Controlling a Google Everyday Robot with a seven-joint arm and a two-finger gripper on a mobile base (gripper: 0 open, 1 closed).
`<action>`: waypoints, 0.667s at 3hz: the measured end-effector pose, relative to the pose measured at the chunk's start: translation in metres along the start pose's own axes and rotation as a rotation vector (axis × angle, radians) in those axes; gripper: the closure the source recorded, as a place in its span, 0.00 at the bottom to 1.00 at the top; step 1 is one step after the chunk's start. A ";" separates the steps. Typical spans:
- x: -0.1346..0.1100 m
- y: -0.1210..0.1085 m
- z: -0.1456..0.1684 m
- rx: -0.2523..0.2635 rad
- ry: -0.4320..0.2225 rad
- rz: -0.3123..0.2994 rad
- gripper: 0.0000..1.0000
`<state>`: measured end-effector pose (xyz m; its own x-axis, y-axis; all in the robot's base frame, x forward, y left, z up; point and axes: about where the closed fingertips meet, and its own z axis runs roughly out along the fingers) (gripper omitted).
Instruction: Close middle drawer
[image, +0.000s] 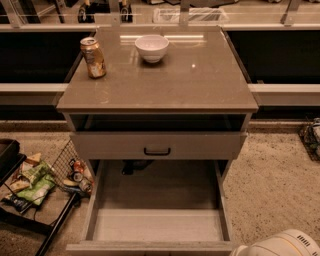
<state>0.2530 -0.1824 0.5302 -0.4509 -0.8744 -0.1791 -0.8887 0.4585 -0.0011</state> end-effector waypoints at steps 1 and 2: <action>-0.001 -0.003 -0.003 0.008 0.001 -0.002 0.99; -0.009 0.008 0.016 -0.029 -0.006 -0.031 1.00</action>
Offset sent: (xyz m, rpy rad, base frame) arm -0.0066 0.0363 -0.0431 0.0547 0.0609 0.0784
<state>0.2516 -0.1686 0.5164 -0.4230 -0.8869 -0.1856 -0.9042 0.4266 0.0220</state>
